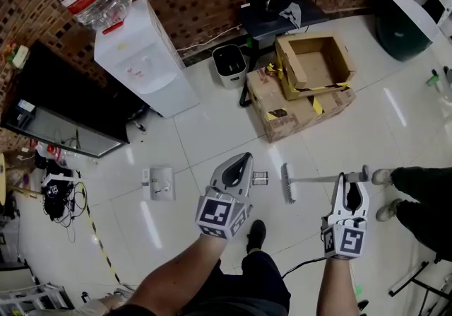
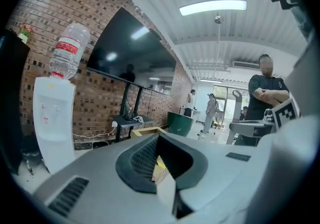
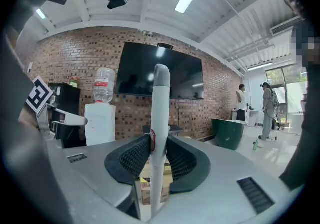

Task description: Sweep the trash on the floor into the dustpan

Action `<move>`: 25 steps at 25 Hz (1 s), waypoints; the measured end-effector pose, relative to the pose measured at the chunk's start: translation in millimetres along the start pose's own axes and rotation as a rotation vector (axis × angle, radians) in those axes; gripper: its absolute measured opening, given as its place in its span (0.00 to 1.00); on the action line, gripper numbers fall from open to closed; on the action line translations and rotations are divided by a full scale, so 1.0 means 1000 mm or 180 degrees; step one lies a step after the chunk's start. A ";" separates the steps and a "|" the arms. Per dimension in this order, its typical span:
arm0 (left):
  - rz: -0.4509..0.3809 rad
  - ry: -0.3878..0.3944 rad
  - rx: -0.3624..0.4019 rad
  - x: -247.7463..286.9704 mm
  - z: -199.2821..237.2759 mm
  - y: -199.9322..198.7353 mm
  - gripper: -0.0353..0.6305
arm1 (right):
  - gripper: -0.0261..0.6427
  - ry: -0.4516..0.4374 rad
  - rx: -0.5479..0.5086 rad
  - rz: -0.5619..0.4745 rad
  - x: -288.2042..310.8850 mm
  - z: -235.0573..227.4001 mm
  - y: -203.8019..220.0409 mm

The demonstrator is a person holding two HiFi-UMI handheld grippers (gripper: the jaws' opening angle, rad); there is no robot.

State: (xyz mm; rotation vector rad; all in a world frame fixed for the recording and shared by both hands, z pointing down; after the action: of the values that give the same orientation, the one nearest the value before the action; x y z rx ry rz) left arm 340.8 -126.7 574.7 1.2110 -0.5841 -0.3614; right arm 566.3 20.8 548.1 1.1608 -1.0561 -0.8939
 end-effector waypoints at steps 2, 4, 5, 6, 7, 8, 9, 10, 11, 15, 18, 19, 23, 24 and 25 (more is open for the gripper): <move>-0.0017 0.0009 0.0000 -0.001 -0.003 0.000 0.06 | 0.22 -0.0043 -0.0073 0.0035 0.003 0.006 0.010; -0.0009 0.0020 0.0016 -0.005 -0.001 0.003 0.06 | 0.22 -0.0108 -0.0136 0.0079 0.005 0.022 0.020; 0.0010 0.0020 0.0020 -0.008 0.003 0.006 0.06 | 0.22 -0.0128 -0.0143 0.0094 0.005 0.031 0.025; 0.0034 0.0017 0.0017 -0.011 0.008 0.010 0.06 | 0.22 -0.0145 -0.0138 0.0111 0.004 0.042 0.030; 0.0057 0.0011 0.0005 -0.015 0.015 0.014 0.06 | 0.22 -0.0172 -0.0138 0.0138 0.003 0.054 0.033; 0.0073 0.0007 -0.0010 -0.019 0.022 0.018 0.06 | 0.22 -0.0206 -0.0152 0.0166 0.003 0.065 0.036; 0.0080 0.0008 -0.0025 -0.024 0.030 0.020 0.06 | 0.22 -0.0241 -0.0178 0.0180 0.003 0.077 0.037; 0.0081 0.0012 -0.0040 -0.030 0.039 0.022 0.06 | 0.22 -0.0268 -0.0204 0.0191 0.005 0.089 0.038; 0.0081 0.0018 -0.0049 -0.036 0.049 0.023 0.06 | 0.22 -0.0284 -0.0217 0.0209 0.007 0.102 0.039; 0.0088 0.0022 -0.0067 -0.078 0.102 0.022 0.06 | 0.22 -0.0293 -0.0200 0.0304 0.010 0.168 0.038; 0.0102 -0.0036 -0.0084 -0.119 0.154 0.020 0.06 | 0.22 -0.0272 -0.0153 0.0324 0.012 0.227 0.035; 0.0113 -0.0069 -0.0092 -0.132 0.172 0.019 0.06 | 0.22 -0.0259 -0.0127 0.0334 0.013 0.246 0.033; 0.0139 -0.0181 -0.0142 -0.183 0.235 0.014 0.06 | 0.22 -0.0293 -0.0079 0.0385 0.014 0.320 0.027; 0.0131 -0.0192 -0.0144 -0.194 0.247 0.013 0.06 | 0.22 -0.0335 -0.0093 0.0398 0.015 0.338 0.025; 0.0119 -0.0205 -0.0146 -0.206 0.259 0.011 0.06 | 0.22 -0.0381 -0.0107 0.0406 0.017 0.357 0.023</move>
State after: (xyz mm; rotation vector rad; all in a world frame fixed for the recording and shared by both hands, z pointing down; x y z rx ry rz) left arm 20.6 -206.9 599.0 1.1464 -0.6499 -0.3813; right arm 228.3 -86.2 598.5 1.0103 -1.1944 -0.8854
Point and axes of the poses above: the fingertips, and each gripper's own axes: x forward along the fingers, z to its left, y out of its underside, the point moved 5 cm from there along -x, backward along the fingers
